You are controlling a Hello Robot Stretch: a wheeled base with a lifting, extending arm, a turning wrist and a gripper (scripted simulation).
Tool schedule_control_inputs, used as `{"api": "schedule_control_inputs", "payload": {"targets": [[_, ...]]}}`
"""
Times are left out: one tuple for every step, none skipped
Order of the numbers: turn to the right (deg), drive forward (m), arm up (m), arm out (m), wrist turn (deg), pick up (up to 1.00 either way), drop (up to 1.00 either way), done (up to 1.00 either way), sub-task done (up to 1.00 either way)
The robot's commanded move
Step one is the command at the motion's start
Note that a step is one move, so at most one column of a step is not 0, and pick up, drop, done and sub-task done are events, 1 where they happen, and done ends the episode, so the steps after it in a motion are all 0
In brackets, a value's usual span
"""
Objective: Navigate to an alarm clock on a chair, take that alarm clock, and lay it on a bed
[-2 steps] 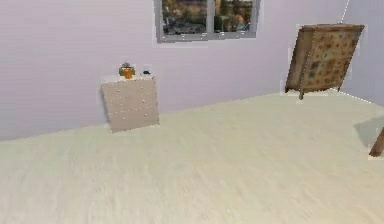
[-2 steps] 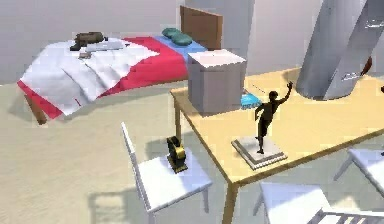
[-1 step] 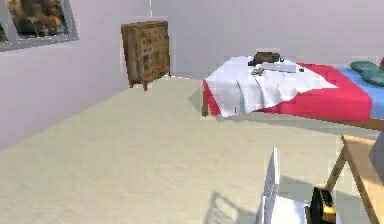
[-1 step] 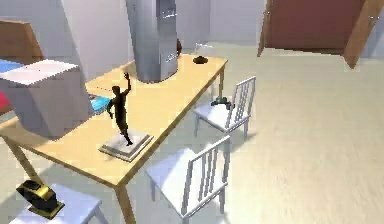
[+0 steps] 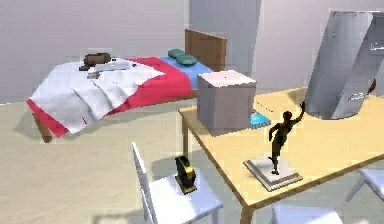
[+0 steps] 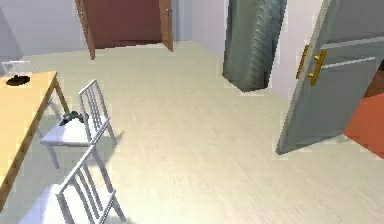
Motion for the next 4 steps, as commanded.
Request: {"api": "schedule_control_inputs", "payload": {"targets": [[0.0, 0.35, 0.00, 0.00, 0.0, 0.00, 0.00, 0.00, 0.00], [-45.0, 0.00, 0.00, 0.00, 0.0, 0.00, 0.00, 0.00, 0.00], [-42.0, 0.00, 0.00, 0.00, 0.0, 0.00, 0.00, 0.00, 0.00], [0.0, 0.00, 0.50, 0.00, 0.0, 0.00, 0.00, 0.00, 0.00]]}}
